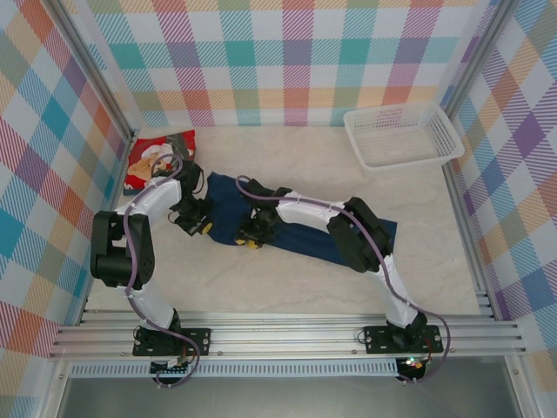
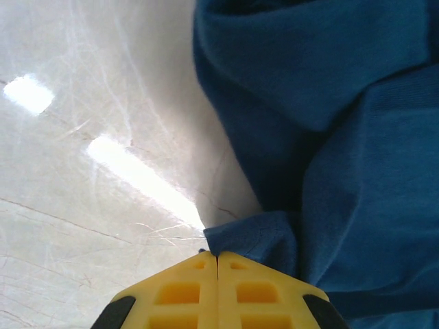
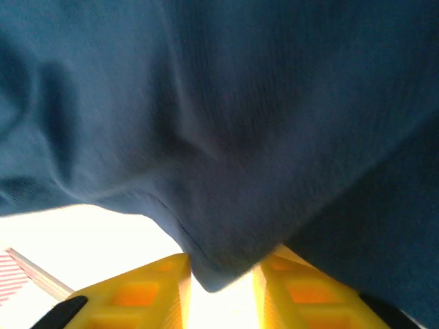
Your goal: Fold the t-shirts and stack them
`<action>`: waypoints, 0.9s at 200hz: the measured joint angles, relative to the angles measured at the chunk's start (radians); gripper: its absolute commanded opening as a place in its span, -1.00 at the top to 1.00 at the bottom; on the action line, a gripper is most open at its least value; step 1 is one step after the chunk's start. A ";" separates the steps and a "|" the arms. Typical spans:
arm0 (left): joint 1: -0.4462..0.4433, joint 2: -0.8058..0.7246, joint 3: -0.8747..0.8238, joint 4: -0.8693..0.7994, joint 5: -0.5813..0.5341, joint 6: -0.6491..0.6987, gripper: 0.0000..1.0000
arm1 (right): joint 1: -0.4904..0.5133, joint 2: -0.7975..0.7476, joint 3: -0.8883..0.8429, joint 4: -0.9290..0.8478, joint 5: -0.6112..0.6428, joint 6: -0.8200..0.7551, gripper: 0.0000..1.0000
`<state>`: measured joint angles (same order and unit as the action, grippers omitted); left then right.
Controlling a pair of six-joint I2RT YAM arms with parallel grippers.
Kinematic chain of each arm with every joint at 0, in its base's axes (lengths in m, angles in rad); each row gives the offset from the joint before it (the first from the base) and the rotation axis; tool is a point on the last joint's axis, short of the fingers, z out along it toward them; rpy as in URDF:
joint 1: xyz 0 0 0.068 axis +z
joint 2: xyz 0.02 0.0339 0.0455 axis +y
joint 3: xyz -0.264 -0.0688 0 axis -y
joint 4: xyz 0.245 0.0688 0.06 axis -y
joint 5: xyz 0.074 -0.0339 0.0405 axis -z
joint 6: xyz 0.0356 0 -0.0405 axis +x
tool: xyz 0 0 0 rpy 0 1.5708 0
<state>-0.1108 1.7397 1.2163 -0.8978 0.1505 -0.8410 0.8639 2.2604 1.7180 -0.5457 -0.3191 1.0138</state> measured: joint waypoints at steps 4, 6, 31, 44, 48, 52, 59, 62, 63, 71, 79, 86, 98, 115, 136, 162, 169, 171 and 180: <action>0.000 0.000 -0.003 -0.001 -0.002 0.000 1.00 | 0.000 0.003 0.007 0.000 0.004 0.002 0.44; 0.000 0.000 -0.005 -0.002 -0.003 0.000 1.00 | 0.000 0.004 0.009 0.000 0.005 0.003 0.45; 0.002 0.000 -0.010 -0.014 -0.011 0.005 1.00 | -0.006 0.008 0.017 0.007 0.034 0.011 0.51; 0.002 0.000 -0.010 -0.017 -0.018 0.011 1.00 | -0.007 0.008 0.019 0.006 0.046 0.018 0.65; 0.002 0.000 -0.010 -0.017 -0.019 0.013 1.00 | -0.008 0.008 0.021 0.005 0.047 0.021 0.71; 0.002 0.000 -0.010 -0.017 -0.021 0.015 1.00 | -0.009 0.008 0.024 0.003 0.048 0.019 0.77; 0.002 0.000 -0.010 -0.016 -0.023 0.019 1.00 | -0.010 0.009 0.027 0.004 0.049 0.024 0.87; 0.003 0.000 -0.010 -0.017 -0.024 0.019 1.00 | -0.011 0.009 0.028 0.006 0.049 0.030 0.90; 0.003 0.000 -0.010 -0.017 -0.024 0.019 1.00 | -0.011 0.009 0.028 0.006 0.048 0.029 0.92; 0.003 0.000 -0.010 -0.017 -0.029 0.019 1.00 | -0.013 0.009 0.029 0.007 0.045 0.032 0.95; 0.005 0.000 -0.010 -0.017 -0.033 0.022 1.00 | -0.013 0.009 0.029 0.006 0.043 0.042 0.95; 0.008 0.000 -0.010 -0.018 -0.037 0.023 1.00 | -0.014 0.009 0.029 0.003 0.037 0.047 0.96; 0.011 0.000 -0.010 -0.023 -0.049 0.023 1.00 | -0.014 0.009 0.031 -0.014 0.023 0.050 0.96; 0.015 0.000 -0.010 -0.048 -0.072 0.017 1.00 | -0.025 0.009 0.028 -0.035 -0.009 0.067 0.99; 0.015 -0.002 -0.019 -0.074 -0.095 -0.009 1.00 | -0.039 0.009 -0.001 -0.039 -0.061 0.103 1.00; 0.016 -0.005 -0.075 -0.078 -0.100 -0.051 1.00 | -0.062 0.009 -0.025 -0.038 -0.116 0.146 1.00; 0.017 -0.005 -0.089 -0.078 -0.097 -0.061 1.00 | -0.066 0.009 -0.025 -0.038 -0.127 0.154 1.00; 0.017 -0.005 -0.093 -0.078 -0.094 -0.062 1.00 | -0.066 0.009 -0.025 -0.038 -0.130 0.157 1.00; 0.020 -0.002 -0.101 -0.078 -0.085 -0.070 1.00 | -0.066 0.009 -0.025 -0.038 -0.140 0.163 1.00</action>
<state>-0.0910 1.7378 1.1149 -0.9756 0.0650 -0.9112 0.7975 2.2692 1.6928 -0.5835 -0.4587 1.1763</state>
